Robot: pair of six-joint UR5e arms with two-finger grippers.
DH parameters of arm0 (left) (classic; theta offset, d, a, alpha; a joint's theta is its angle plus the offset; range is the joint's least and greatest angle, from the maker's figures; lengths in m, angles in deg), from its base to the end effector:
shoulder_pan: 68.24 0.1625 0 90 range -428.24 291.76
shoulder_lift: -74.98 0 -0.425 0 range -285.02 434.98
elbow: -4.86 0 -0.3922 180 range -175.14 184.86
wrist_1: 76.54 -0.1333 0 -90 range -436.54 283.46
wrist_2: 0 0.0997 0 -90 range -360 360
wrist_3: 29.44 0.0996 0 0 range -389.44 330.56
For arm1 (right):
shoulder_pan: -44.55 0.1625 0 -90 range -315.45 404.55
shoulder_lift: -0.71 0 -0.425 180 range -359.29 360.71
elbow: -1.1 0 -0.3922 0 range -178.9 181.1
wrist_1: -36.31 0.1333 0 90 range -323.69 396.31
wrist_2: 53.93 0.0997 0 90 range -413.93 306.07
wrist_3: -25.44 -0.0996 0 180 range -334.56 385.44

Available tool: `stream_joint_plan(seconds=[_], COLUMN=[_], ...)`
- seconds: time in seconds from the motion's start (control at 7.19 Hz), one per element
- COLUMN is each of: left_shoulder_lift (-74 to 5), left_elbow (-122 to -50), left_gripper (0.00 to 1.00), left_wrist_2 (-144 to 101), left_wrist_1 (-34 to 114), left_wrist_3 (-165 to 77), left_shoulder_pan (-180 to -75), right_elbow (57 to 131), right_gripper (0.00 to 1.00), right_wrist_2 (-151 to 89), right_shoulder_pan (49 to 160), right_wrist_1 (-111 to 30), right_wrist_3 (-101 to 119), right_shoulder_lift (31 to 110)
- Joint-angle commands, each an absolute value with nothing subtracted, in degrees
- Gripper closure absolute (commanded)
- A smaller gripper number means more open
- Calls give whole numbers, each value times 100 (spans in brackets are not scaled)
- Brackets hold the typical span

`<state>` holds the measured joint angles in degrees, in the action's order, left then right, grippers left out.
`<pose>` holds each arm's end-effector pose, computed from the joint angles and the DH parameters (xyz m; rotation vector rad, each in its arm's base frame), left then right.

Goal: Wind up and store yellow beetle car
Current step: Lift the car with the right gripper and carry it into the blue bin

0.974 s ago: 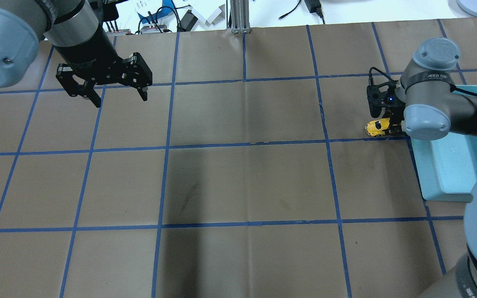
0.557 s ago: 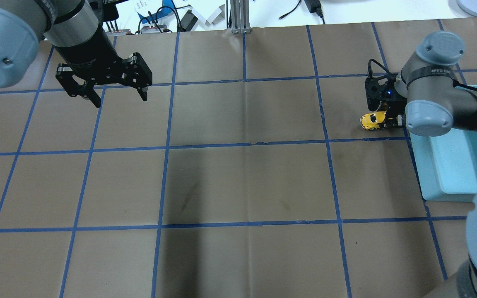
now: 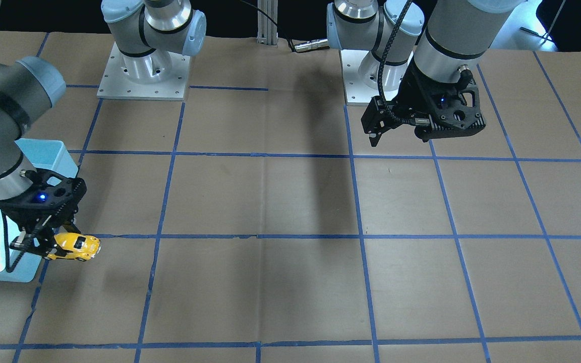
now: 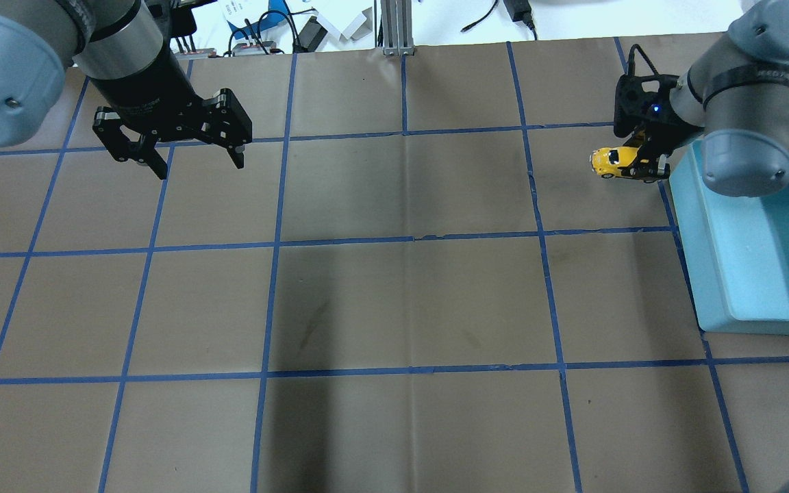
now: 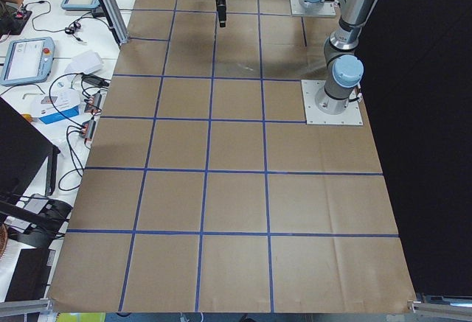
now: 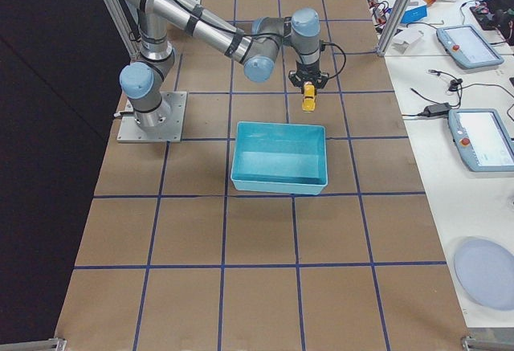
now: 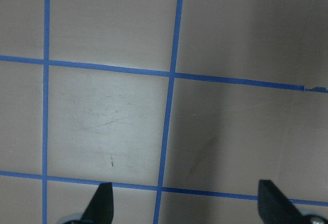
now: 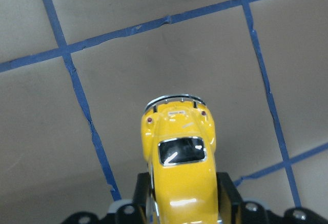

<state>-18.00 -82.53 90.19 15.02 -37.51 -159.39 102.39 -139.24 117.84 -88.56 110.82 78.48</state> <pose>-0.1432 -0.5078 0.4815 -0.1891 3.1294 0.0522 -0.0275 -0.5837 0.3436 1.7167 -2.4915 0.2854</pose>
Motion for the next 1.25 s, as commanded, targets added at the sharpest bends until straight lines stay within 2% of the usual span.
stream_joint_plan(seconds=[0.0,0.28,0.7,1.11], left_shoulder_lift=[-1792,-1800,-1800,-1809], left_elbow=[-8250,-8241,-8241,-8241], left_gripper=[0,0,0,0], left_wrist_2=[9018,8983,8965,8957], left_wrist_1=[1496,1496,1496,1496], left_wrist_3=[-3752,-3752,-3752,-3752], left_shoulder_pan=[-15938,-15938,-15930,-15930], right_elbow=[10156,10295,11076,11097], right_gripper=[96,96,97,100], right_wrist_2=[-14103,-14112,-14426,-15034], right_shoulder_pan=[10981,10380,9590,9552], right_wrist_1=[-8613,-7729,-8345,-8375], right_wrist_3=[10114,8810,6900,4985], right_shoulder_lift=[8096,8349,8220,7684])
